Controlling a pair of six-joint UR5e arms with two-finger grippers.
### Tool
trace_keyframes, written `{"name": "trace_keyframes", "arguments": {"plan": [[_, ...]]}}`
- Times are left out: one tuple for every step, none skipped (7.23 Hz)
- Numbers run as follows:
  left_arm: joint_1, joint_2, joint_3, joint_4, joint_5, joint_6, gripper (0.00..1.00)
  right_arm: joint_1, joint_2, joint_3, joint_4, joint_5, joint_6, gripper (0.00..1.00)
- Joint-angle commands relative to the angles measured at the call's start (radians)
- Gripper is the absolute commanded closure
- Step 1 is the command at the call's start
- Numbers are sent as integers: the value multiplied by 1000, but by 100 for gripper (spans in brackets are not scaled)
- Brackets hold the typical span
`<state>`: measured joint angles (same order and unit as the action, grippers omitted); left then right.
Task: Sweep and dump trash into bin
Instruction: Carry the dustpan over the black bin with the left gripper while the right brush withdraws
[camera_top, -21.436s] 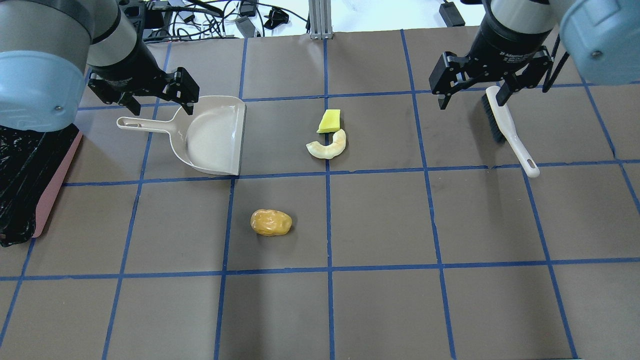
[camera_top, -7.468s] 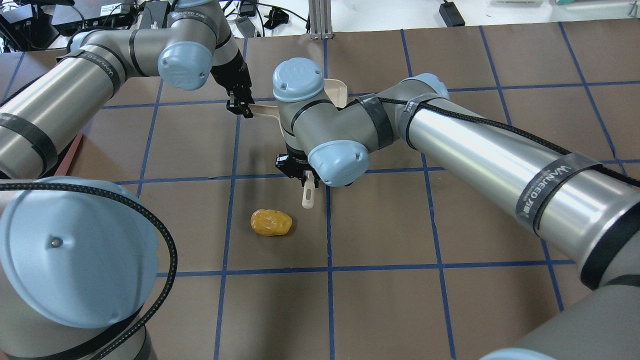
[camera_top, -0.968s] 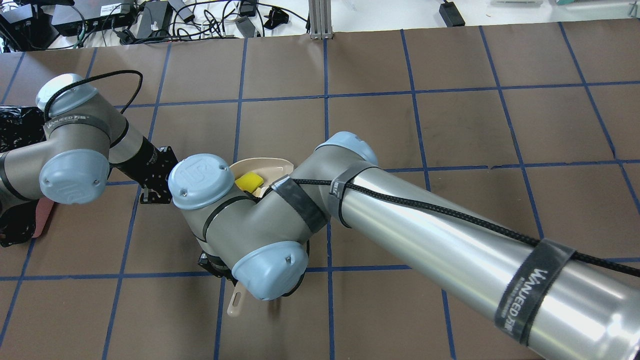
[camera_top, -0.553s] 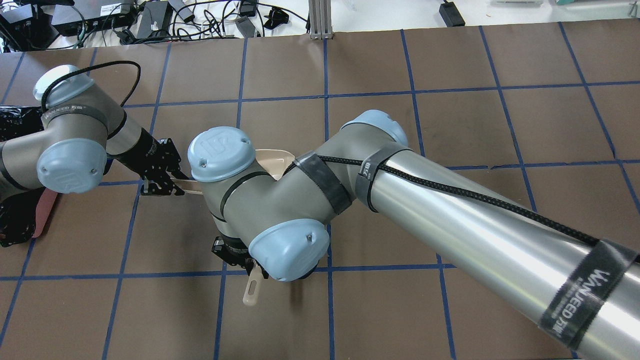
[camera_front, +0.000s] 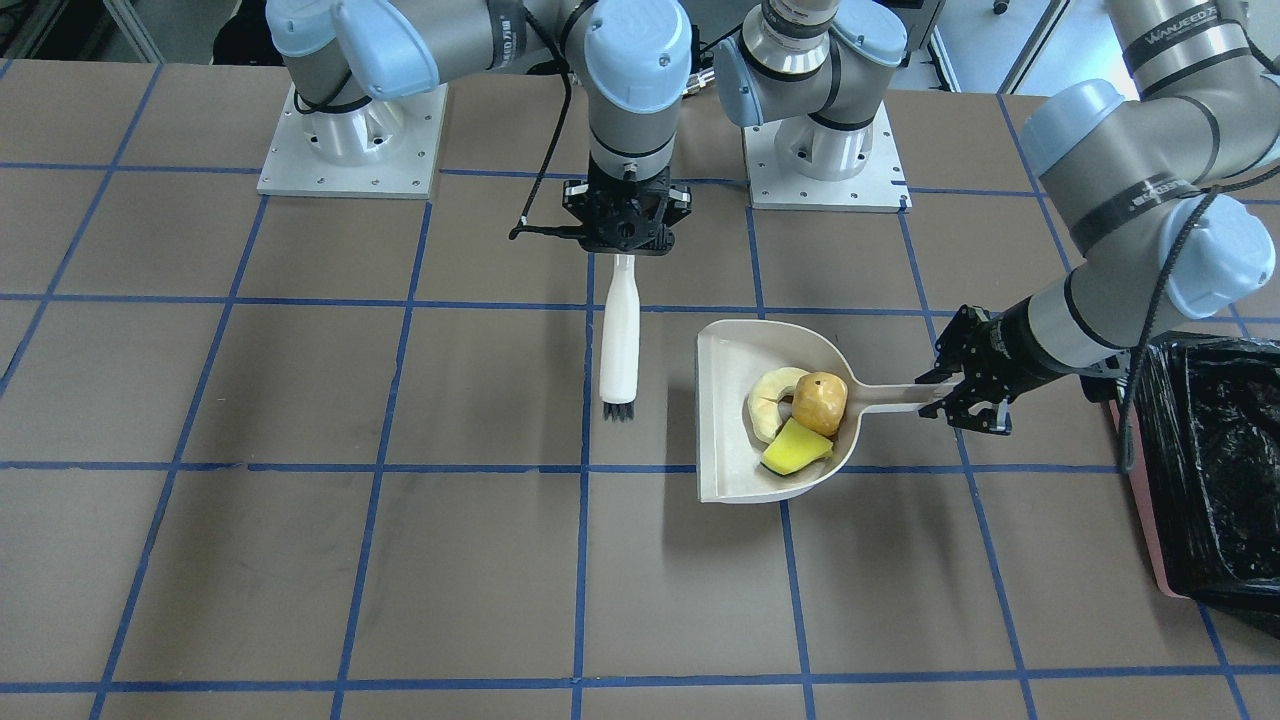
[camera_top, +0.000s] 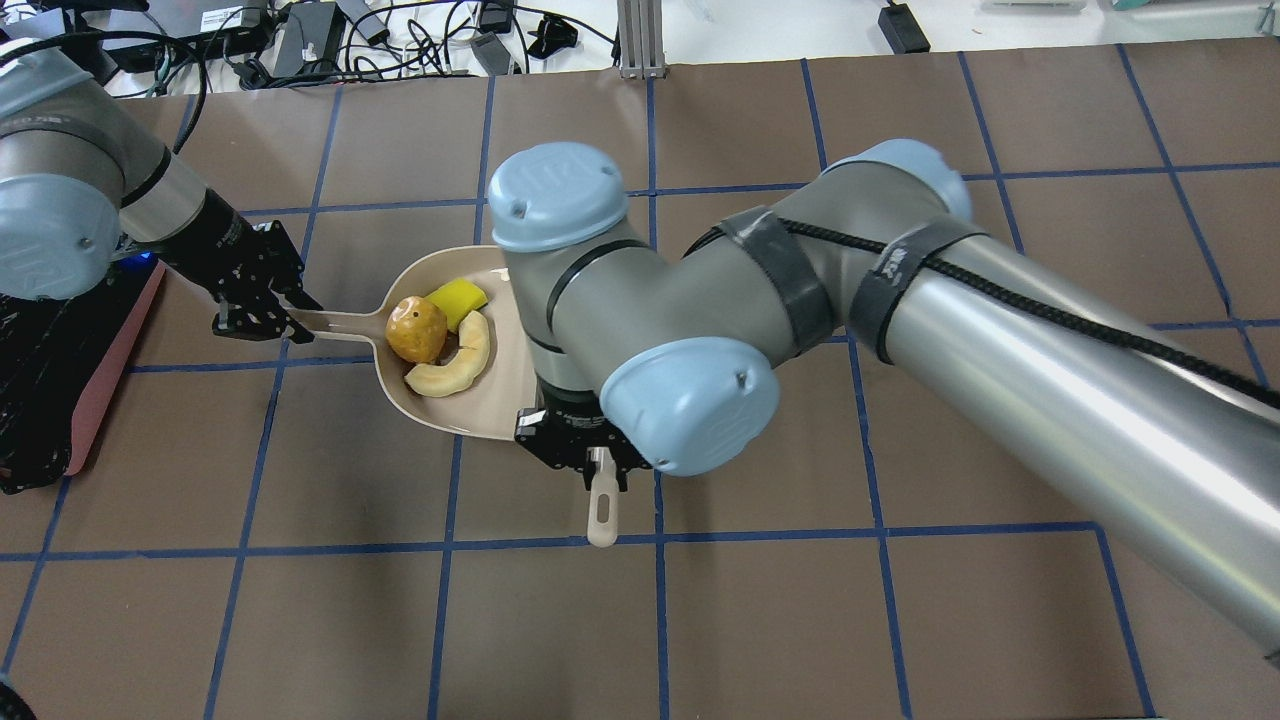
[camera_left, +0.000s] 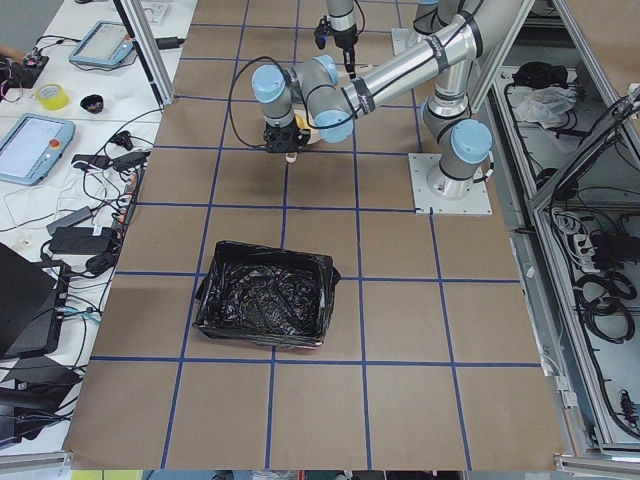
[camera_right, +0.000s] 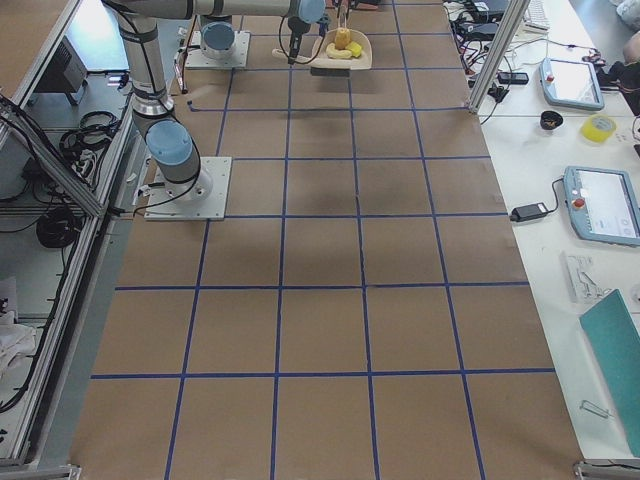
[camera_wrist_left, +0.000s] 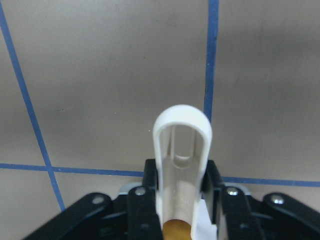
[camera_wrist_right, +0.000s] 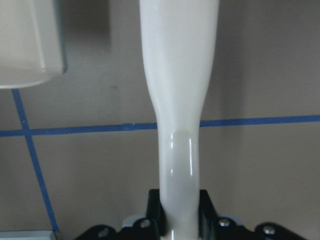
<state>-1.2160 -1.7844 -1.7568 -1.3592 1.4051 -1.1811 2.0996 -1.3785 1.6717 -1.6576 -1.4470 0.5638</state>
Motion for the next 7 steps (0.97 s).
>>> {"name": "trace_keyframes", "arguments": {"plan": [[84,-13,48,-12,3,67,100,-116,-34,0,32,-64,-102,100],[114,-23,101,-67,12,102,100,-171,-33,0,32,-65,-157,100],[139,-56,161,-102,37,153,100,-273,-34,0,42,-73,-288,100],[170,-81,207,-122,54,162,100,-371,-34,0,80,-108,-379,100],[206,-99,265,-173,58,213,100,-468,-31,2,81,-127,-454,100],[251,-133,317,-207,58,247,100,-559,-22,5,81,-127,-522,100],[298,-160,382,-257,58,273,100,-617,-20,7,67,-162,-594,100]]}}
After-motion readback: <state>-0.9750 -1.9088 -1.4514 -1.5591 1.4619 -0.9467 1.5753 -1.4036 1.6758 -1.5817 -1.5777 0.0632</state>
